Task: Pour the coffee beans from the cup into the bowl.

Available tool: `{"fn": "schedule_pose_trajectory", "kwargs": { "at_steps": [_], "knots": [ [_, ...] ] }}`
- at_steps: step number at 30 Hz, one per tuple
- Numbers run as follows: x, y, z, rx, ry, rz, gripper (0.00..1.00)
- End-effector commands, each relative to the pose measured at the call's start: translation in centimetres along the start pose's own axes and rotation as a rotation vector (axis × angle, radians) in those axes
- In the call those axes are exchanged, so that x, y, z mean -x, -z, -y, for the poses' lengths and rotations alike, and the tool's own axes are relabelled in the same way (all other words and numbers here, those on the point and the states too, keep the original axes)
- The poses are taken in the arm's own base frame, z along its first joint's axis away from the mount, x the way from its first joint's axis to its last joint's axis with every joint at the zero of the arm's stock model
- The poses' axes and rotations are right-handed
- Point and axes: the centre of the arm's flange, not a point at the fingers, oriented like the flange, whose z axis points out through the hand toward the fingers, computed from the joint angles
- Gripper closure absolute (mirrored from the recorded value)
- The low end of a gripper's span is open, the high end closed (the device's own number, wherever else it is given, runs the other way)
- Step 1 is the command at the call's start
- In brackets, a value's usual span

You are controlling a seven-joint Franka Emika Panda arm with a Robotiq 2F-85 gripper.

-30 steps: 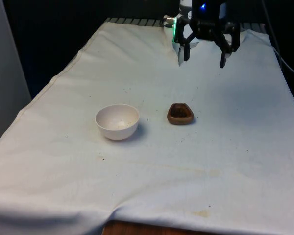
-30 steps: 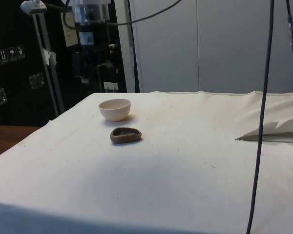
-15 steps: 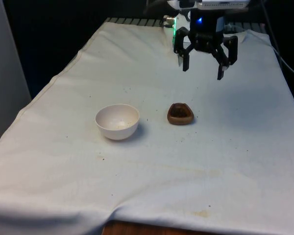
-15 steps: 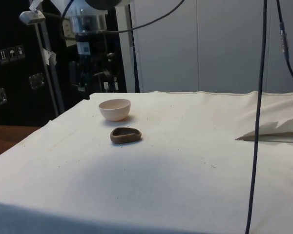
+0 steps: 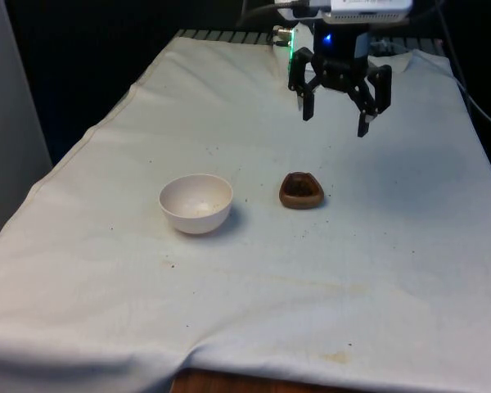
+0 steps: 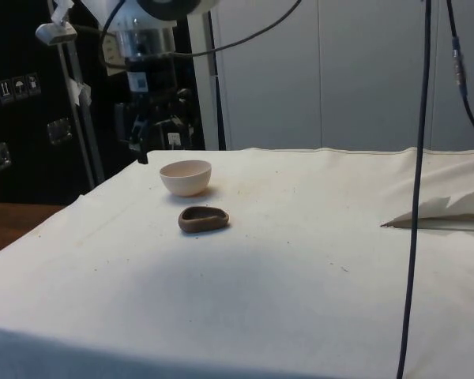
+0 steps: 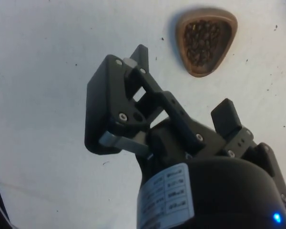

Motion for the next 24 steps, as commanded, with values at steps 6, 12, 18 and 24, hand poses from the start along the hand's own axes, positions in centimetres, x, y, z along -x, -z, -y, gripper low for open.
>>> {"fn": "schedule_pose_trajectory", "kwargs": {
  "at_steps": [6, 12, 18, 24],
  "knots": [
    [0.1, -0.4, -0.3, 0.002, -0.035, -0.001, 0.00],
    [0.1, -0.9, -0.5, 0.005, -0.064, 0.000, 0.00],
    [0.1, -1.5, -0.5, 0.007, -0.078, 0.009, 0.00],
    [-0.1, -2.7, -0.5, -0.001, -0.128, -0.017, 0.00]
  ]
}}
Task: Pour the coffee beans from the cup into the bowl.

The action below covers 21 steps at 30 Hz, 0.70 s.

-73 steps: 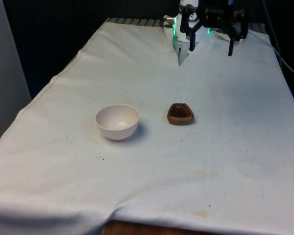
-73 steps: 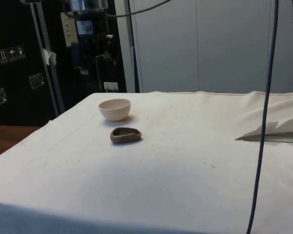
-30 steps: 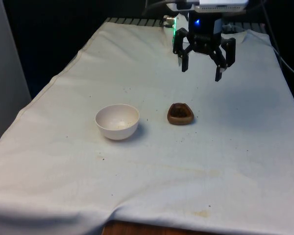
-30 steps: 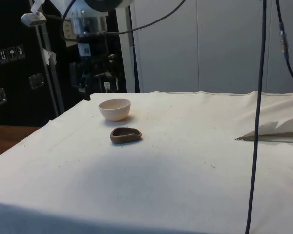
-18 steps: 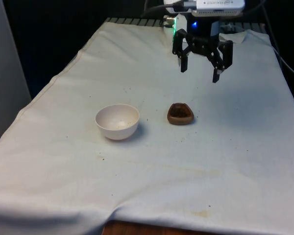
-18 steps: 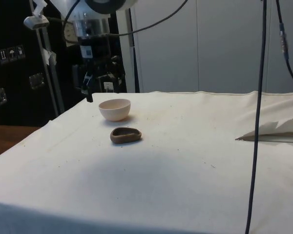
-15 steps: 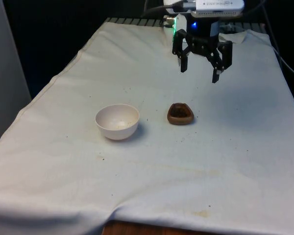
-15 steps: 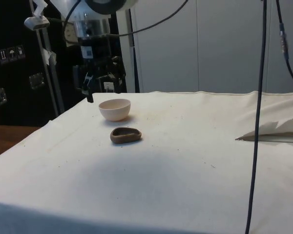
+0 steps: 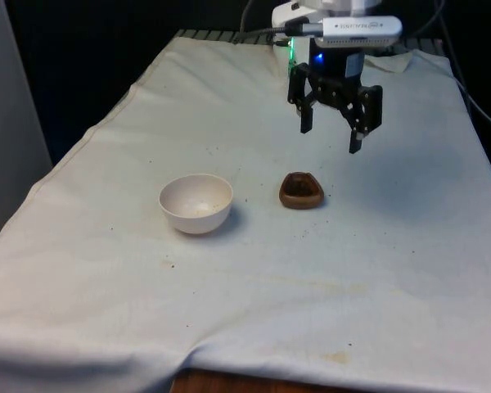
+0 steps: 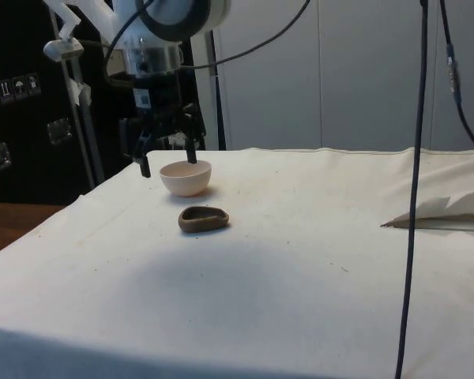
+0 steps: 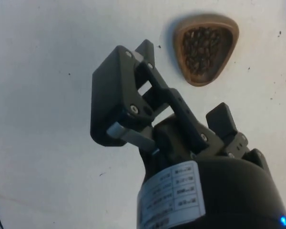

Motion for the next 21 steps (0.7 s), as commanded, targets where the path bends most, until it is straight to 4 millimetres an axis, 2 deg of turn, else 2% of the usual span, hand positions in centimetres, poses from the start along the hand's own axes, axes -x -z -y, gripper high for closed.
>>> {"fn": "schedule_pose_trajectory", "kwargs": {
  "at_steps": [1, 21],
  "knots": [
    [-0.1, -0.3, 0.0, 0.000, -0.017, -0.014, 0.00],
    [-0.5, -3.3, 0.0, 0.016, -0.144, -0.021, 0.00]
  ]
}}
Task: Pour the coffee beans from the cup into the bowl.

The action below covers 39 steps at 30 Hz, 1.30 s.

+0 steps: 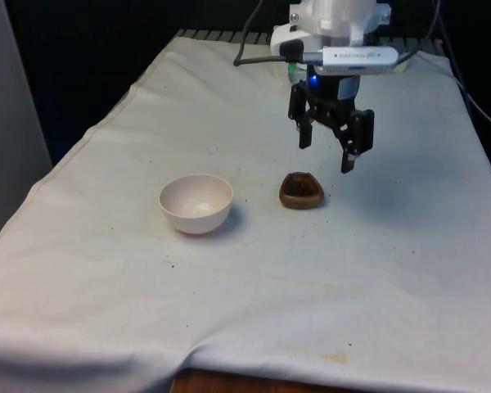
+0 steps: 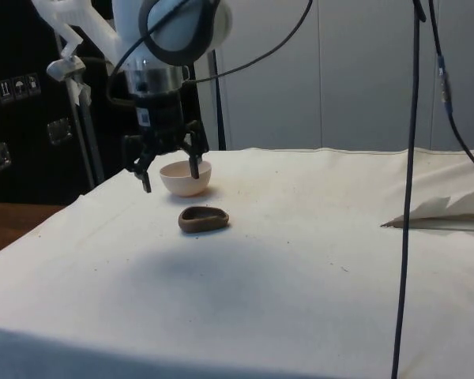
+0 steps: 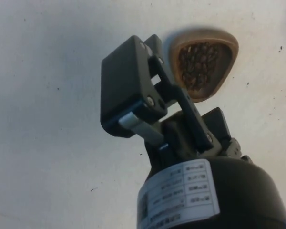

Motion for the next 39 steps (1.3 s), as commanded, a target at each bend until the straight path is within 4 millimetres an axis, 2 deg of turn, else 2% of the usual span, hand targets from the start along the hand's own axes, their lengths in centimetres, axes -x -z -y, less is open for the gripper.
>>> {"fn": "schedule_pose_trajectory", "kwargs": {
  "at_steps": [1, 39],
  "knots": [
    [-0.2, -0.2, 0.0, 0.003, -0.012, -0.008, 0.00],
    [-0.3, -5.3, -0.1, 0.068, -0.254, -0.058, 0.00]
  ]
}}
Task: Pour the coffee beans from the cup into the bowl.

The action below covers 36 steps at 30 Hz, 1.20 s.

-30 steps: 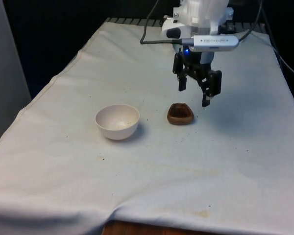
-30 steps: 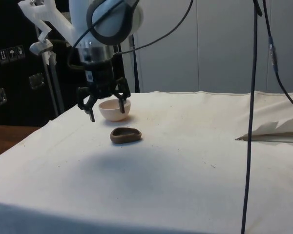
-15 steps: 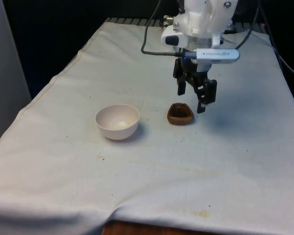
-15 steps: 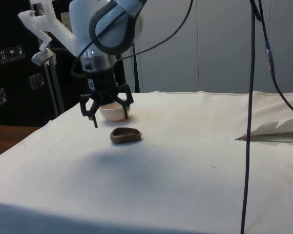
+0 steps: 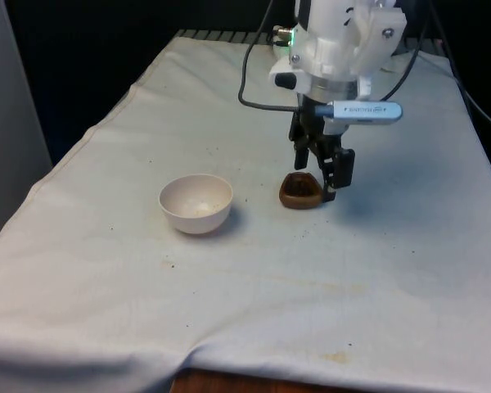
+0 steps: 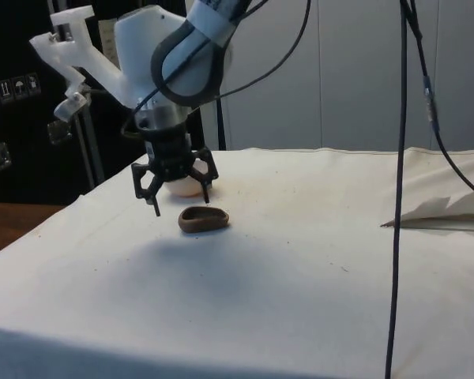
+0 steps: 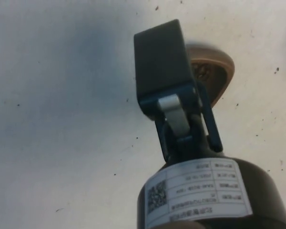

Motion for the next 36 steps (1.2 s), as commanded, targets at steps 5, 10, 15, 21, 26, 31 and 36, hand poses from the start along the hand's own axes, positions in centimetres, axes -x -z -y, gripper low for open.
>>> {"fn": "schedule_pose_trajectory", "kwargs": {
  "at_steps": [5, 10, 15, 21, 26, 31, 36],
  "knots": [
    [-0.5, -0.7, 0.7, 0.009, -0.036, -0.028, 0.00],
    [-0.8, -1.0, 1.0, 0.014, -0.053, -0.033, 0.00],
    [-1.0, -1.6, 1.1, 0.026, -0.087, -0.034, 0.00],
    [-1.0, -1.8, 1.2, 0.031, -0.120, -0.036, 0.00],
    [-1.1, -2.0, 1.2, 0.031, -0.142, -0.038, 0.00],
    [-1.2, -2.0, 1.3, 0.027, -0.175, -0.047, 0.00],
    [-1.3, -2.1, 1.3, 0.031, -0.200, -0.056, 0.00]
  ]
}}
